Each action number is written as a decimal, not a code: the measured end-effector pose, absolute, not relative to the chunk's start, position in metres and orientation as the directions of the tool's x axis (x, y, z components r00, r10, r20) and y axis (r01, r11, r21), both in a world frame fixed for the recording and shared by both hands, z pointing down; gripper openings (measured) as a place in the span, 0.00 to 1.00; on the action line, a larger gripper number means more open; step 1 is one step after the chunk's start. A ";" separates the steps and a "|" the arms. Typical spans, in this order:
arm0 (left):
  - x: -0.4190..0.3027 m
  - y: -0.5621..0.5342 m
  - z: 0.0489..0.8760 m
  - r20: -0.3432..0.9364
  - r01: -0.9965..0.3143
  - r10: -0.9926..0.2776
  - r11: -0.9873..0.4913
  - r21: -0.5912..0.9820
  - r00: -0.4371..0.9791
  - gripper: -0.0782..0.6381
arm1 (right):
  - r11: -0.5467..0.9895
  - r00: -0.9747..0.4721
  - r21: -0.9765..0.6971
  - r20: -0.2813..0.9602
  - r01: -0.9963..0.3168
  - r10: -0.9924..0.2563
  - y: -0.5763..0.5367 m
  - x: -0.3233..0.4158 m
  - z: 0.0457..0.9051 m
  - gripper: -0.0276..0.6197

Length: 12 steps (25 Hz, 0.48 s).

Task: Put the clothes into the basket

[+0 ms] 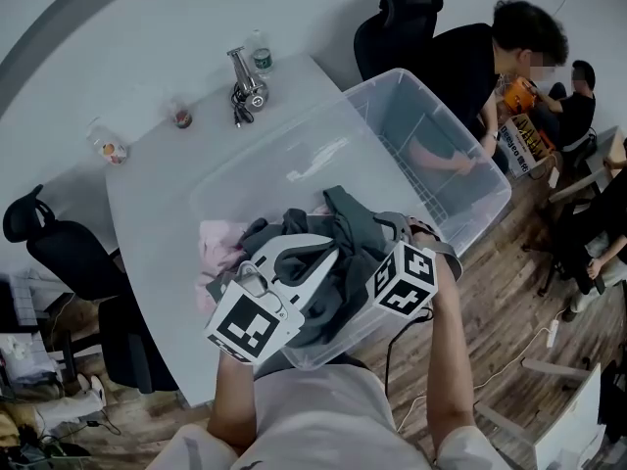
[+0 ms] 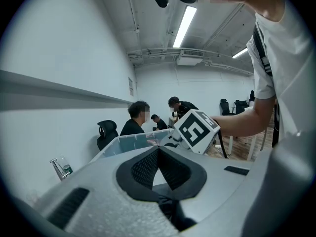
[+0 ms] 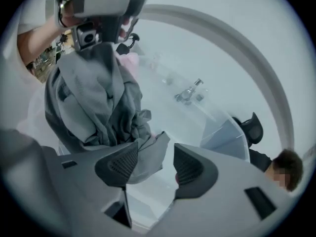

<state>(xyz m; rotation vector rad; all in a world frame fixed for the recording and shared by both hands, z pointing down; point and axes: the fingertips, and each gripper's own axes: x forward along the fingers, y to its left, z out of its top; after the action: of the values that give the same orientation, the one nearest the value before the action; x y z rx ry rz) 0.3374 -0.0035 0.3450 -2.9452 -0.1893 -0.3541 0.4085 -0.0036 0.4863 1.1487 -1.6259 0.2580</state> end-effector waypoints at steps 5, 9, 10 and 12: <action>0.333 -0.002 0.341 0.221 0.141 0.106 -0.979 -0.149 0.970 0.12 | 0.313 -0.039 0.324 0.637 -0.893 -0.770 -0.009 0.403 0.431 0.13; 0.329 -0.001 0.333 0.186 0.133 0.105 -0.981 -0.142 0.977 0.12 | 0.249 -0.178 0.152 0.374 -0.956 -0.910 0.000 0.385 0.370 0.06; 0.327 0.000 0.331 0.177 0.129 0.104 -0.982 -0.137 0.979 0.12 | 0.253 -0.207 0.122 0.306 -0.960 -0.929 0.004 0.381 0.355 0.05; 0.324 0.001 0.328 0.155 0.119 0.101 -0.986 -0.113 0.983 0.12 | 0.263 -0.245 0.082 0.185 -0.961 -0.952 0.014 0.374 0.331 0.05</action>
<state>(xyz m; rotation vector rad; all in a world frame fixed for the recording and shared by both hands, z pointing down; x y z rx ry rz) 0.3241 0.0011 0.3280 -3.0066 -0.1674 -0.2254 0.3737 0.0135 0.3306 1.7943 -2.3332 0.0712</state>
